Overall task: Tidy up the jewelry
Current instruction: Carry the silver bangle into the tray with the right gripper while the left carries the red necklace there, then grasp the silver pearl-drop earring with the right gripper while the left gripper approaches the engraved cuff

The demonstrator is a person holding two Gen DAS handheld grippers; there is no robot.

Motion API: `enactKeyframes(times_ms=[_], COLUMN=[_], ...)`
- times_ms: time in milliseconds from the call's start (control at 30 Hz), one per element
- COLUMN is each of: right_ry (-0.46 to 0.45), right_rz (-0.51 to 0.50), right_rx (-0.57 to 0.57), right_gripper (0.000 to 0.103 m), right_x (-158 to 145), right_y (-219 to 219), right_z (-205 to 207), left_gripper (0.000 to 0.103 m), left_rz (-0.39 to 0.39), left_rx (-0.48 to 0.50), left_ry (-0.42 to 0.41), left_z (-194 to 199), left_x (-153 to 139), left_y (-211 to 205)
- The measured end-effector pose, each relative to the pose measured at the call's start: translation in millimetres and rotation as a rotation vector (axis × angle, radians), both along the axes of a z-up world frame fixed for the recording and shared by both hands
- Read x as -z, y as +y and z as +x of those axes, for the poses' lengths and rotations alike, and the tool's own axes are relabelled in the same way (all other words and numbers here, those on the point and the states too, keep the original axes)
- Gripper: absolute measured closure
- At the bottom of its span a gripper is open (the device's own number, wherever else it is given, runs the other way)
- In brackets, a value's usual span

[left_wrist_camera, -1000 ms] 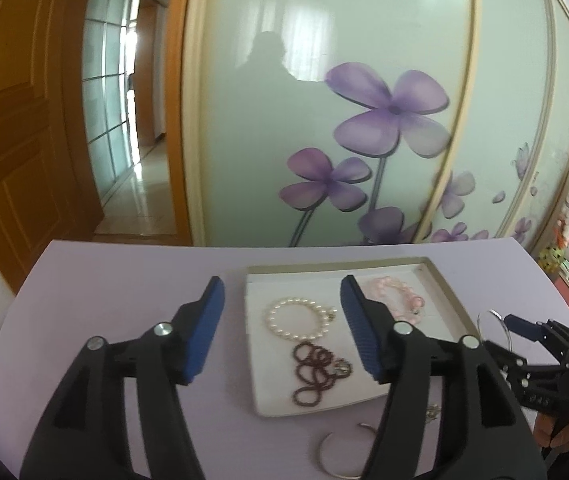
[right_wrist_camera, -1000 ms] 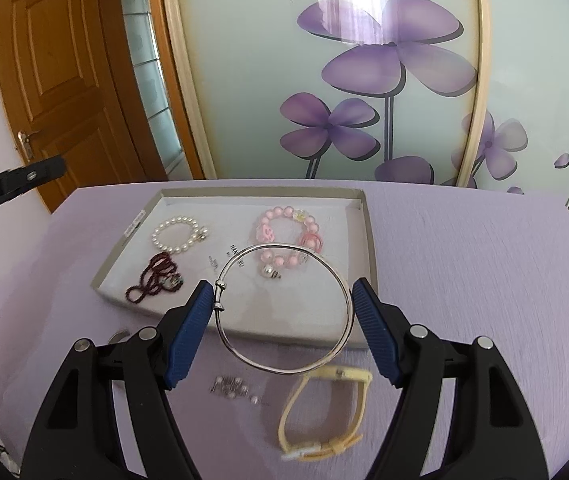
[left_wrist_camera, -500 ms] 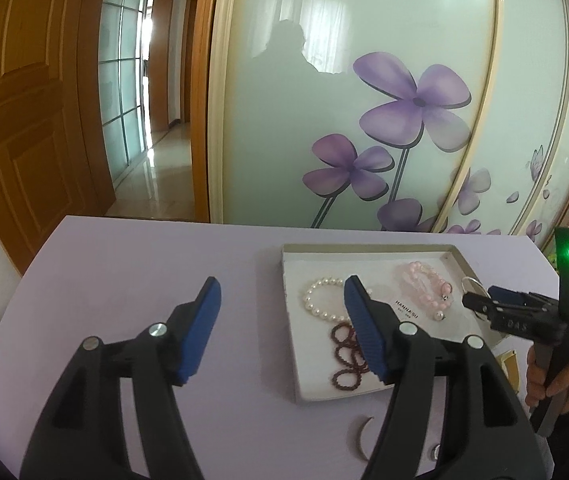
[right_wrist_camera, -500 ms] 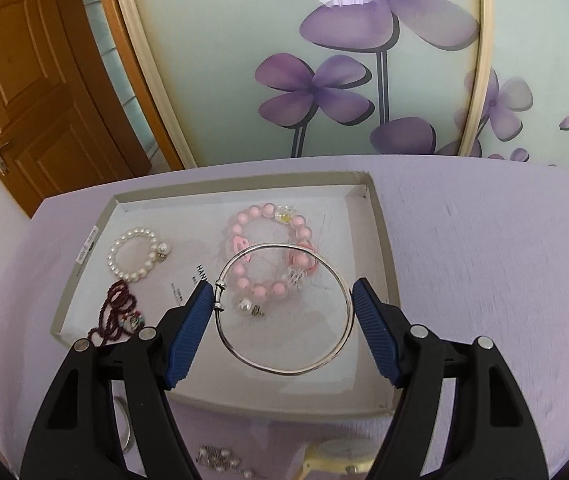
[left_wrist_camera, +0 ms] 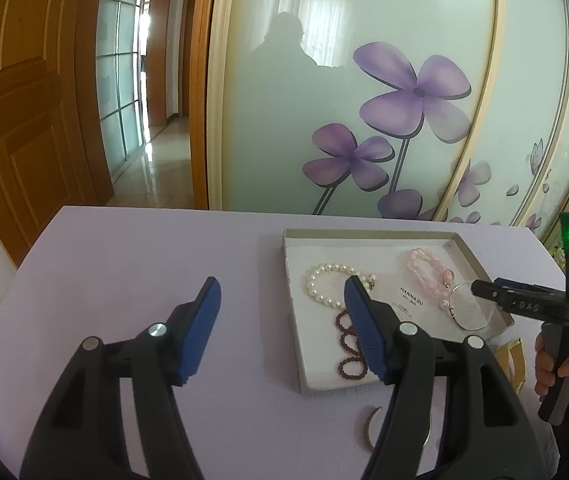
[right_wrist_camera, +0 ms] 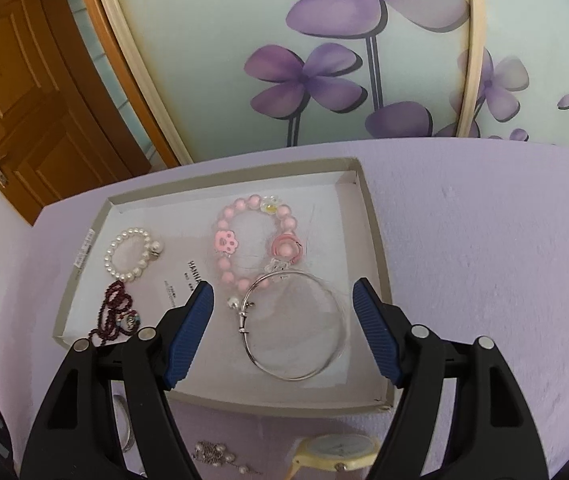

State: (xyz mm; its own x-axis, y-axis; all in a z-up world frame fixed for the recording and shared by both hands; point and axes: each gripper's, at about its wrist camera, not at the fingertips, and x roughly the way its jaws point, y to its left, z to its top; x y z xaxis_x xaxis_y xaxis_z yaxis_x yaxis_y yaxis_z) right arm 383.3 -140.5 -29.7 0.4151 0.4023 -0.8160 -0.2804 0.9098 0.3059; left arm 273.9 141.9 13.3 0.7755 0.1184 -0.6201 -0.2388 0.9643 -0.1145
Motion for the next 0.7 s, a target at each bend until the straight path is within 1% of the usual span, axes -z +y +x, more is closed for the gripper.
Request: enactKeyframes(times_ms=[133,200,300,367,433,567,700], right_ry=[-0.011,-0.021,-0.042,-0.055,-0.072,-0.101,-0.092], right_rz=[0.024,0.030,0.036,0.045,0.052,0.061,0.082], right_rx=[-0.002,-0.010,-0.024,-0.034,-0.044,-0.073,-0.102], right_gripper=[0.029,0.029,0.029,0.030,0.034,0.039,0.043], right_x=[-8.6,-13.0,-20.0,-24.3,-28.3,-33.6,-32.0], right_y=[-5.1,-7.5,-12.7,-16.5,-18.9,-22.9,-22.8], right_z=[-12.1,-21.3,-41.0,-55.5,-68.2,-100.5,-120.7], left_gripper=[0.038,0.035,0.035,0.035,0.034,0.023,0.018], left_rz=[-0.012,-0.008,-0.006,-0.009,-0.011,-0.011,-0.013], left_rx=[-0.001,0.000,0.001,0.003,0.006,0.014,0.036], left_ry=[0.001,-0.001,-0.006,-0.011,-0.014,-0.021,-0.005], left_z=[-7.1,-13.3,-24.0,-33.3,-42.5,-62.7,-75.8], left_x=[-1.0,-1.4,-3.0,-3.7,-3.6,0.2,10.2], left_y=[-2.3,-4.2,-6.4,-8.1,-10.3,-16.6,-22.8])
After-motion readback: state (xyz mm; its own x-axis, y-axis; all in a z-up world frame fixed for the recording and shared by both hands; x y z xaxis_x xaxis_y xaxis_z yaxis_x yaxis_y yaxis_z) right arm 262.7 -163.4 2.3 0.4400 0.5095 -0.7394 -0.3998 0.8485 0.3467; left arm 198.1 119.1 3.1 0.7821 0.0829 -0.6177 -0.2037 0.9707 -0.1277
